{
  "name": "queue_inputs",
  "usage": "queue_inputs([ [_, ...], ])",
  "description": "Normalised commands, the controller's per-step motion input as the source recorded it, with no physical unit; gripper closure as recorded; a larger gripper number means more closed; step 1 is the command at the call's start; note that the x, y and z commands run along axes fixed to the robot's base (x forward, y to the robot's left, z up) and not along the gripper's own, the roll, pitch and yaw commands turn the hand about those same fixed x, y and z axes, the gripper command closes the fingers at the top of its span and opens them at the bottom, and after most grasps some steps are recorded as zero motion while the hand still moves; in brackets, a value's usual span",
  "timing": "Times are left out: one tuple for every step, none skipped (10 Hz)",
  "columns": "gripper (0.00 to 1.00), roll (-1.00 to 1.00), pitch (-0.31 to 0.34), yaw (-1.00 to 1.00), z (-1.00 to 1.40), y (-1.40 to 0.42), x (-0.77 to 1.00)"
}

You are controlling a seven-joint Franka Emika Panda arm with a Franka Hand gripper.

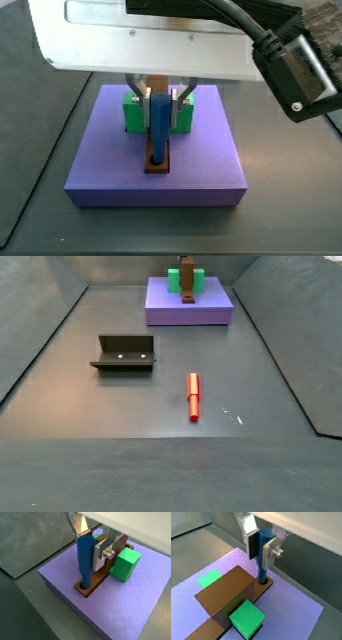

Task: Pick up the blue object. Move up. Place the blue object on the fixture. Regrasp the blue object. Move to above the board. Insert the blue object.
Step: Insert the blue object.

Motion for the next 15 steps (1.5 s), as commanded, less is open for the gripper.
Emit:
queue_inputs([
  [1.0,-0.02,0.01,0.0,0.0,0.0,0.01],
  [1.0,-0.04,0.0,0.0,0.0,0.0,-0.04],
  [1.0,-0.06,-0.014,0.0,0.0,0.0,-0.13],
  [1.0,-0.04,0.0,0.0,0.0,0.0,-0.06],
  [1.0,-0.03,0.0,0.0,0.0,-0.02,-0.04],
  [1.0,-0.04,0.0,0.0,0.0,-0.05,0.0],
  [1.0,-0.06,0.0,0.0,-0.01,-0.02,0.0],
  [1.0,-0.04,0.0,0.0,-0.12,0.0,0.05],
  [1.0,-0.02,0.0,0.0,-0.23,0.0,0.0],
  [1.0,0.0,-0.001,0.0,-0.28,0.0,0.0],
  [1.0,0.0,-0.016,0.0,-0.35,0.0,0.0],
  [1.0,0.0,-0.037,0.0,-0.41,0.0,0.0],
  [1.0,0.0,-0.074,0.0,-0.52,0.0,0.0],
  [1.0,0.0,-0.064,0.0,-0.53,0.0,0.04],
  [1.0,0.0,-0.06,0.0,-0.55,0.0,0.03],
])
